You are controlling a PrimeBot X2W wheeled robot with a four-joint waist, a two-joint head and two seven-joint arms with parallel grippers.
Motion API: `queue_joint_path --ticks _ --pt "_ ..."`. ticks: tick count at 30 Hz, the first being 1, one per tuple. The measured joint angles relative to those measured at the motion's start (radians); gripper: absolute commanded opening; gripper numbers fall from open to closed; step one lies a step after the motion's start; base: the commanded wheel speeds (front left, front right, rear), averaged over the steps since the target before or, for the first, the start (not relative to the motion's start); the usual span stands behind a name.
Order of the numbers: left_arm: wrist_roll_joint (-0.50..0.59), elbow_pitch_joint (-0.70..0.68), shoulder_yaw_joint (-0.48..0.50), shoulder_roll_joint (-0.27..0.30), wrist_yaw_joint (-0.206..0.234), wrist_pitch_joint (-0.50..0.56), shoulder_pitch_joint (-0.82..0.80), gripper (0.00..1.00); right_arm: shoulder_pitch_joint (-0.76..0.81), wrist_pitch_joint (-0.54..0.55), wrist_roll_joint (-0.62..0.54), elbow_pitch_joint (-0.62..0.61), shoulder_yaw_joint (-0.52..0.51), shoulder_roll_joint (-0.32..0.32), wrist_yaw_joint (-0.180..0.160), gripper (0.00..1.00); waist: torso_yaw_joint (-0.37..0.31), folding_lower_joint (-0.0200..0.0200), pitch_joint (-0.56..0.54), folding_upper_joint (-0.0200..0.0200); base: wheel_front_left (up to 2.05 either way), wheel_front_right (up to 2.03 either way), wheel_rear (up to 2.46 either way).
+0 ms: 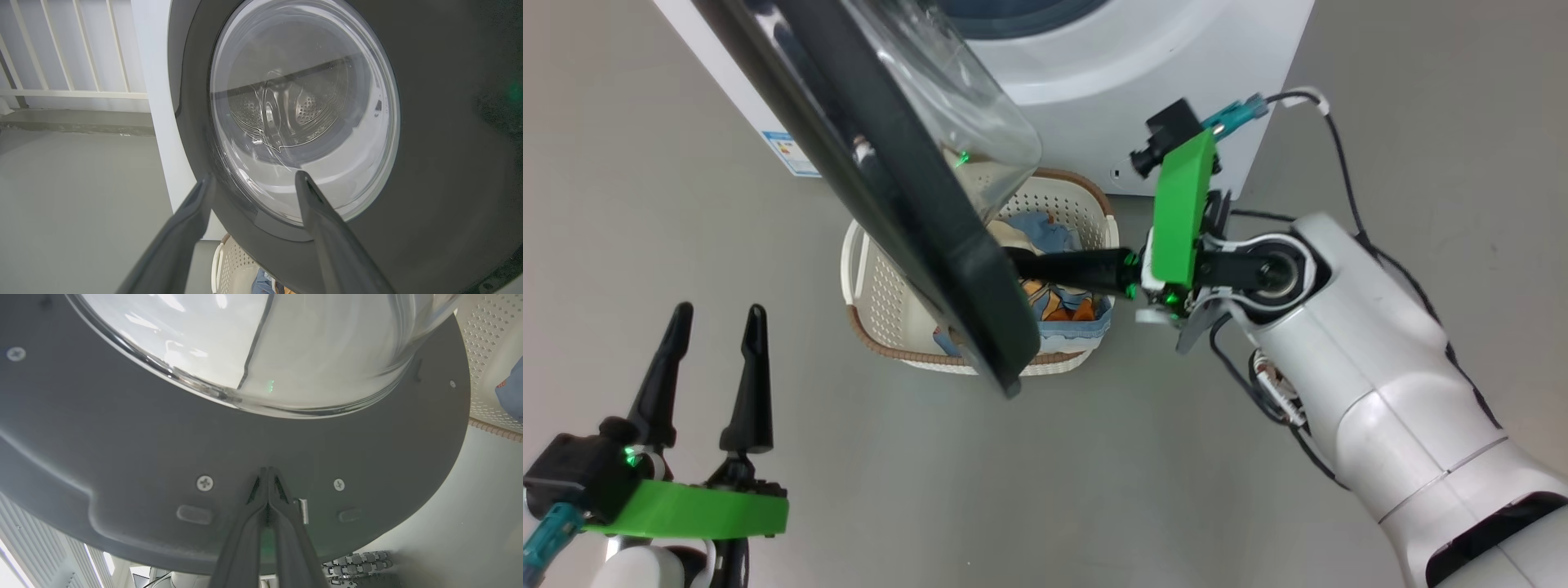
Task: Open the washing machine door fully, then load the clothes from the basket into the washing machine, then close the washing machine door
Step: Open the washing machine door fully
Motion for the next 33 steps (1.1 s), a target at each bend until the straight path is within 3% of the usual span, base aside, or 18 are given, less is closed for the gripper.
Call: queue_joint_path --ticks 9,19,27,33 --pt "0.008 0.004 0.008 -0.003 0.000 0.000 0.005 1.00 0.017 -0.087 0.162 -0.034 0.240 -0.002 0.000 0.00 0.012 0.0000 -0.030 0.0000 0.00 0.00 0.00" --pt "0.015 0.018 0.018 -0.011 0.000 0.000 0.006 1.00 0.014 -0.262 0.342 -0.081 0.470 -0.001 0.000 0.00 0.020 0.0000 -0.045 0.0000 0.00 0.00 0.00" --pt "0.017 0.026 0.025 -0.014 0.000 0.000 0.006 1.00 -0.010 -0.407 0.430 -0.132 0.566 -0.001 0.000 0.00 0.017 0.0000 -0.056 0.0000 0.00 0.00 0.00" --pt "0.026 0.032 0.051 -0.013 0.000 0.000 0.038 1.00 -0.010 -0.458 0.463 -0.146 0.565 0.003 0.000 0.00 0.000 0.0000 -0.081 0.0000 0.00 0.00 0.00"
